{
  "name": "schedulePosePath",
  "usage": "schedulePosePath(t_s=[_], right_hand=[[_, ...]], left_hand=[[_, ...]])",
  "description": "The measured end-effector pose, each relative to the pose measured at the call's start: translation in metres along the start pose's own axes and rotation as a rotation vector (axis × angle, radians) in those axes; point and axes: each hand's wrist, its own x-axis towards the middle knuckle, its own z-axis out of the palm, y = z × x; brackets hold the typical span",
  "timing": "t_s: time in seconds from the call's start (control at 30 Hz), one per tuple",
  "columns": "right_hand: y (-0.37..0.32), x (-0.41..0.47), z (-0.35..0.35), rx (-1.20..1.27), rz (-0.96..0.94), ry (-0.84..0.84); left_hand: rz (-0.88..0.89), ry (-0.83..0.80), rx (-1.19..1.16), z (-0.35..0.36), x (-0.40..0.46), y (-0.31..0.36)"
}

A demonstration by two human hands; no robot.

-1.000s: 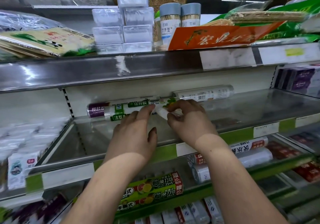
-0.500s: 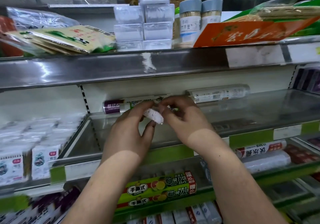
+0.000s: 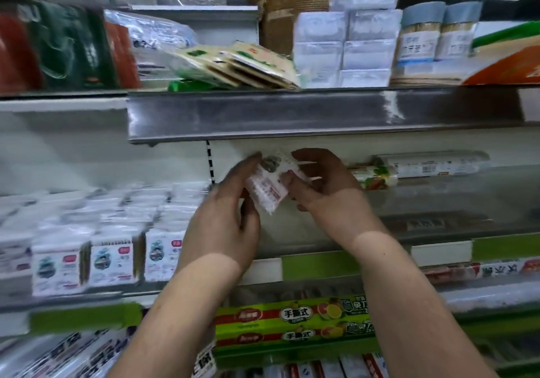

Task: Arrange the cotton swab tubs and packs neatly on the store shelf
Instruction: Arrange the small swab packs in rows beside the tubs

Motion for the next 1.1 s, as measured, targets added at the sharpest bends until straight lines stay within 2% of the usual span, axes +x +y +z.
schedulePosePath(t_s=[0.13, 0.3, 0.57, 0.77, 1.1], right_hand=[[-0.017, 0.002, 0.041, 0.003, -0.051, -0.047], [-0.033, -0.004, 0.090, -0.041, -0.088, -0.110], [-0.049, -0.013, 0.156, -0.180, -0.135, -0.166], [-0.054, -0.025, 0.198, -0.263, -0.174, -0.205], [-0.057, -0.038, 0.238, -0.353, -0.152, -0.285]], left_hand=[[-0.127, 0.013, -0.029, -0.033, -0.004, -0.030], [-0.190, 0.049, -0.016, -0.070, -0.010, -0.063], [-0.126, 0.158, 0.048, -0.123, -0.021, -0.120], [-0.107, 0.101, 0.061, -0.151, -0.031, -0.151], [-0.194, 0.013, 0.135, -0.177, -0.045, -0.184]])
